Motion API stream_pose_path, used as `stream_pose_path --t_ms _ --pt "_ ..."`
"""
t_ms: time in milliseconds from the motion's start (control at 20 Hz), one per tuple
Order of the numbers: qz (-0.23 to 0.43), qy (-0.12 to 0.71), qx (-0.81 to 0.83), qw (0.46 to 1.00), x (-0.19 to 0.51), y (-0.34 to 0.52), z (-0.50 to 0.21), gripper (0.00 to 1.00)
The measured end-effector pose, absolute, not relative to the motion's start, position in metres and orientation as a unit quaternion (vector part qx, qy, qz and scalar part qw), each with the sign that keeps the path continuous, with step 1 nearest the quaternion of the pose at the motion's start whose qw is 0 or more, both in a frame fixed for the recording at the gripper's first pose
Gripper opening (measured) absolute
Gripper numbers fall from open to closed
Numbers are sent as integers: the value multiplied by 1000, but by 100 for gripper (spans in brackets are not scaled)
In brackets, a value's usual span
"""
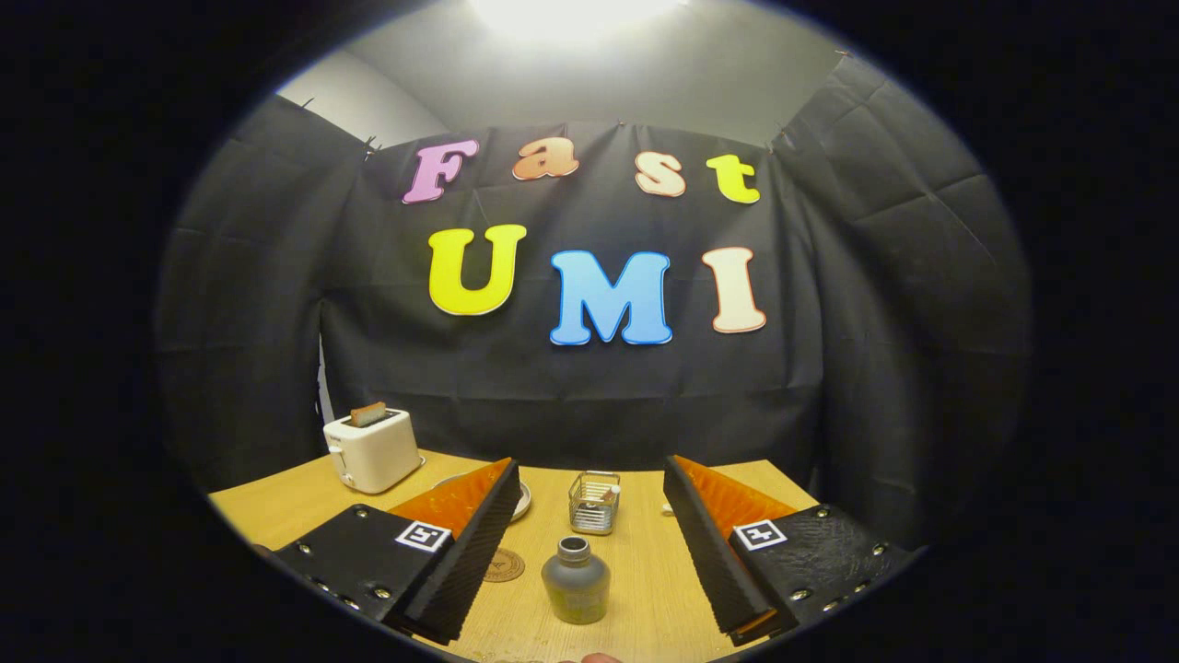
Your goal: Take the bottle from table, then pour the juice into the cup, finally place the bottle on the coaster
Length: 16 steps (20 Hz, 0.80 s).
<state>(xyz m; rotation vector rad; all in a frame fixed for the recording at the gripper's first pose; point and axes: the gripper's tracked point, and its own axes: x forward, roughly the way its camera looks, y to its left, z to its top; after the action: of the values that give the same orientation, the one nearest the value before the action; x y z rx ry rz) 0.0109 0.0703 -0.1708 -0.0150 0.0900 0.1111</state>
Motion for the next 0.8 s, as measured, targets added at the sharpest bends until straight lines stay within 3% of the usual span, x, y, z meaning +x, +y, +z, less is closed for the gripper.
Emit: stream_pose_path --t_ms 800 --pt "48 93 -19 994 39 90 -310 96"
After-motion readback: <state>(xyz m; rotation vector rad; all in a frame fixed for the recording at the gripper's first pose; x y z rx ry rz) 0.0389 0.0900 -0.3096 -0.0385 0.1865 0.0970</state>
